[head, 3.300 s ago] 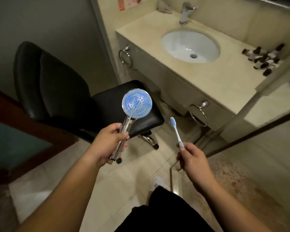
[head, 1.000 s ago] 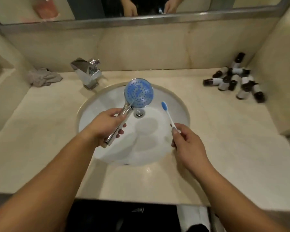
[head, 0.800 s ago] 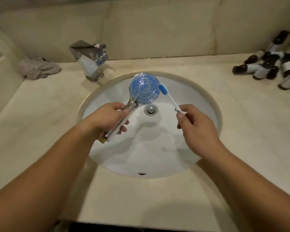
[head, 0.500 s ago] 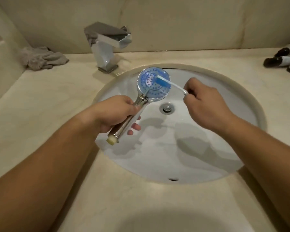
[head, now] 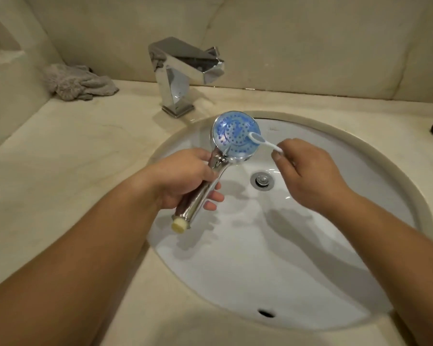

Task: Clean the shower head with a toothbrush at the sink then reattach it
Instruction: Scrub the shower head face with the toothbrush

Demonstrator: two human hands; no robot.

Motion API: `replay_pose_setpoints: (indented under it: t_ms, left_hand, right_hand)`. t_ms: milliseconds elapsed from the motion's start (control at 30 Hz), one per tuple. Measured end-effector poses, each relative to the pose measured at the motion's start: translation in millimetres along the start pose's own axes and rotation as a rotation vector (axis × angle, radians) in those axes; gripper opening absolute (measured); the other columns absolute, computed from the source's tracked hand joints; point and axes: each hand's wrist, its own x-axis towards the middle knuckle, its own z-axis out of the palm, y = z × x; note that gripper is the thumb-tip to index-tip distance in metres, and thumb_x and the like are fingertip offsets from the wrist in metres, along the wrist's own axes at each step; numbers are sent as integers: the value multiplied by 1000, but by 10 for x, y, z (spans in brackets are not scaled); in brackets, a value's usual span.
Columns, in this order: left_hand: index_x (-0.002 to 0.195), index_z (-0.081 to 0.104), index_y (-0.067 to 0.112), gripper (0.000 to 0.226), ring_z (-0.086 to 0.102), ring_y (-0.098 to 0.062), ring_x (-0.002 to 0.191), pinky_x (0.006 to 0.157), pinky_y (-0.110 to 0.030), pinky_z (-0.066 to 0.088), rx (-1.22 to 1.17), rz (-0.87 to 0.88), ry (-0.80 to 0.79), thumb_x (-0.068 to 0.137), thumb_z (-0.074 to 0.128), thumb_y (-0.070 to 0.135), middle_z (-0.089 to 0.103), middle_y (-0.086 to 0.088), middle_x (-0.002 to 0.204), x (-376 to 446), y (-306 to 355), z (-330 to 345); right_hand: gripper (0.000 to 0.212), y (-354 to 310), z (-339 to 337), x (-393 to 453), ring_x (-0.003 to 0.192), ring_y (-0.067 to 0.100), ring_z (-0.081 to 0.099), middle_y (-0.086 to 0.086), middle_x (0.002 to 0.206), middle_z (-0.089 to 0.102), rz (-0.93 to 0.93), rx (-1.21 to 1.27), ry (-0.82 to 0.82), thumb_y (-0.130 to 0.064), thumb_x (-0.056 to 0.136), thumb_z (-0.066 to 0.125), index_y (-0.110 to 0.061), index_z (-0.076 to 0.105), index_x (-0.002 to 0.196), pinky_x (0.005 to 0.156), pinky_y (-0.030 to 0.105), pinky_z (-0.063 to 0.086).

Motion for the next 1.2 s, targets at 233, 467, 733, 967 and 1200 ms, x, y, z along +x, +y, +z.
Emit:
replay_pose_setpoints:
  t_ms: [233, 467, 733, 967, 1200]
  left_hand:
    - [123, 54, 14, 28, 69, -25, 80, 60, -40, 56, -40, -19, 56, 102, 49, -4, 68, -18, 111, -46, -208, -45]
    - [126, 57, 12, 33, 66, -23, 72, 53, -36, 54, -146, 64, 82, 100, 48, -6, 68, -18, 105, -106, -231, -198]
    - [123, 63, 10, 31, 66, -23, 70, 52, -35, 56, -113, 57, 0, 100, 49, -6, 67, -17, 100, -136, -250, -71]
    - [117, 62, 11, 22, 64, -20, 64, 51, -35, 54, -11, 66, 44, 102, 50, 1, 66, -15, 95, -144, -220, -55]
    - [117, 60, 10, 14, 62, -22, 63, 51, -35, 52, -58, 87, 65, 107, 52, 15, 65, -15, 94, -121, -244, -84]
  right_hand:
    - [23, -62, 82, -60, 63, 5, 48, -10, 64, 48, 9, 112, -122, -29, 100, 47, -24, 50, 78, 54, 24, 30]
    - [21, -75, 52, -83, 68, 0, 50, -13, 63, 53, 99, 197, -149, -28, 99, 49, -21, 59, 83, 53, 15, 33]
    - [28, -72, 12, -116, 64, 0, 49, -34, 65, 52, 91, 214, -149, -28, 100, 48, -25, 49, 72, 51, 17, 32]
    - [22, -83, -42, -100, 67, 8, 51, -9, 66, 54, 21, 155, -140, -29, 100, 47, -20, 59, 84, 60, 30, 41]
    - [27, -142, -75, -124, 67, 13, 50, -5, 68, 53, 14, 165, -165, -41, 96, 48, -21, 58, 80, 62, 32, 41]
